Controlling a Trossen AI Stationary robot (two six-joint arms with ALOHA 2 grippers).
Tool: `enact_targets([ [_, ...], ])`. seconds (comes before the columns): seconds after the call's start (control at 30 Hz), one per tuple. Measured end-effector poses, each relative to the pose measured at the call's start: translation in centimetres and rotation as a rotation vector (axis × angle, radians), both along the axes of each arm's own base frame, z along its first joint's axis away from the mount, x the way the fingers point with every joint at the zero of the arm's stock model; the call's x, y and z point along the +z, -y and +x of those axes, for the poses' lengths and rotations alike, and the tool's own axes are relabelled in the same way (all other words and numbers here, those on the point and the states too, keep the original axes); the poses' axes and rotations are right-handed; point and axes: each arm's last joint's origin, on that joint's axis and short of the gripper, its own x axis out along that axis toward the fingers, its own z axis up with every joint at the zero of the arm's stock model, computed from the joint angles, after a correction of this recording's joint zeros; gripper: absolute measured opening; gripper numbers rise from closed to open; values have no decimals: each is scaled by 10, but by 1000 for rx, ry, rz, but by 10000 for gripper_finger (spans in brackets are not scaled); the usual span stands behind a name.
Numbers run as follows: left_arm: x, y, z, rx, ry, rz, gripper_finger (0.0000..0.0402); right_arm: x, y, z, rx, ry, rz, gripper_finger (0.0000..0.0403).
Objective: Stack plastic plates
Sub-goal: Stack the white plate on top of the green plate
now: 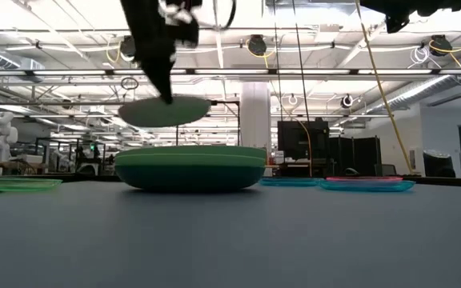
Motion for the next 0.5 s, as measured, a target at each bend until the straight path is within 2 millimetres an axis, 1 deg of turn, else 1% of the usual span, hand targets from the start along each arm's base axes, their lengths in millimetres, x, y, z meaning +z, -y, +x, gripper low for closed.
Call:
enact_targets([
  [0.07, 6, 15, 6, -71, 55, -65, 18, 0, 0, 0, 0, 0, 6, 31],
  [0.2, 7, 41, 14, -205, 130, -151, 19, 0, 0, 0, -1, 1, 13, 31],
  [0.37, -9, 65, 26, -254, 107, -173, 20, 0, 0, 0, -1, 1, 13, 31],
  [0.5, -27, 73, 38, -251, 75, -186, 20, 0, 0, 0, -1, 1, 13, 31],
])
